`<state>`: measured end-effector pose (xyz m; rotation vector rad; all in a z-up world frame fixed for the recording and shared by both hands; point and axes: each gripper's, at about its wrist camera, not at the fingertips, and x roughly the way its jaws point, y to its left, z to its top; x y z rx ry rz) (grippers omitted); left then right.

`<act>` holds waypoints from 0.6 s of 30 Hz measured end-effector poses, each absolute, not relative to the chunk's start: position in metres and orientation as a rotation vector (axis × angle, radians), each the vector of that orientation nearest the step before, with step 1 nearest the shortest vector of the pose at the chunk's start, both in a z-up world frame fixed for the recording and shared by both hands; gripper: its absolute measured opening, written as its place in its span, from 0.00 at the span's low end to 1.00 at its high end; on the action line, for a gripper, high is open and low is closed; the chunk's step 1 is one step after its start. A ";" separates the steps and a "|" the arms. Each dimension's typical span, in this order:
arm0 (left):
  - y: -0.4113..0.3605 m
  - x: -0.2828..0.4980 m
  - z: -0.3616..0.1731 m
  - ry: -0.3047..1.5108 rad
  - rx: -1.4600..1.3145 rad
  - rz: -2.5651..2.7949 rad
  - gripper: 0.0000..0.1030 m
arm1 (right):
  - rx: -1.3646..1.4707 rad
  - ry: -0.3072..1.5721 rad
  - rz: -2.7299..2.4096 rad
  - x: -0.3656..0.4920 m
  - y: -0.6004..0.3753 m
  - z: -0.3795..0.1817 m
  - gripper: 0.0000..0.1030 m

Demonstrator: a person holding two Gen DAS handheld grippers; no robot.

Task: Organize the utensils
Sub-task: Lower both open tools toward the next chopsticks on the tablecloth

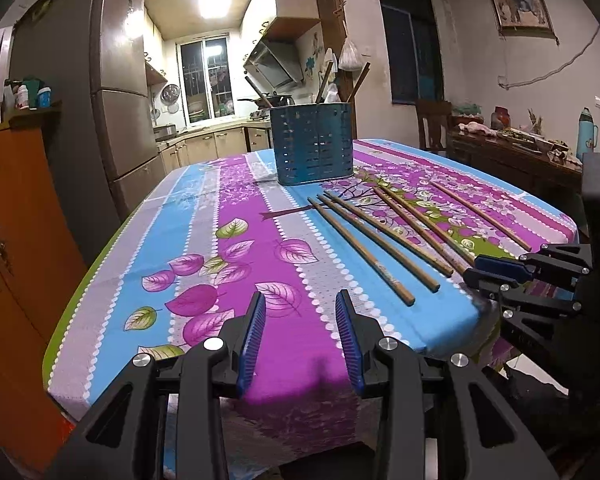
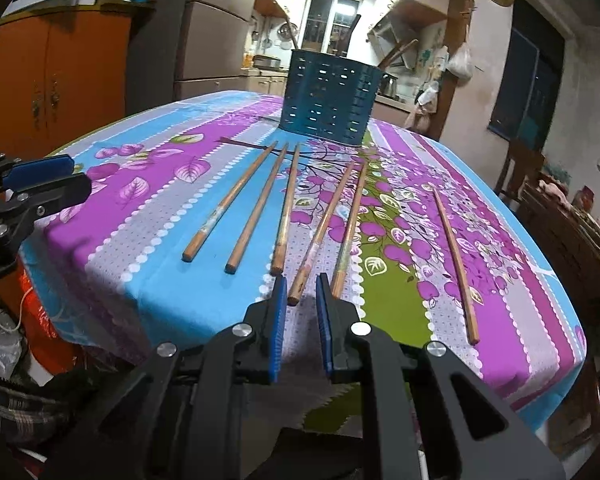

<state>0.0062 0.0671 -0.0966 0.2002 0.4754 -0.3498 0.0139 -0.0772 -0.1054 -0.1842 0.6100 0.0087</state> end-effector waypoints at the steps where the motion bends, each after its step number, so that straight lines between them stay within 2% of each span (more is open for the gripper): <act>1: 0.067 0.006 -0.097 0.476 0.201 -0.352 0.37 | -0.184 0.611 0.005 0.014 -0.076 -0.106 0.09; 4: 0.069 0.009 -0.099 0.482 0.200 -0.358 0.37 | -0.182 0.617 -0.006 0.015 -0.074 -0.107 0.06; 18: 0.059 0.013 -0.093 0.467 0.208 -0.376 0.37 | -0.066 0.584 -0.003 0.013 -0.088 -0.092 0.05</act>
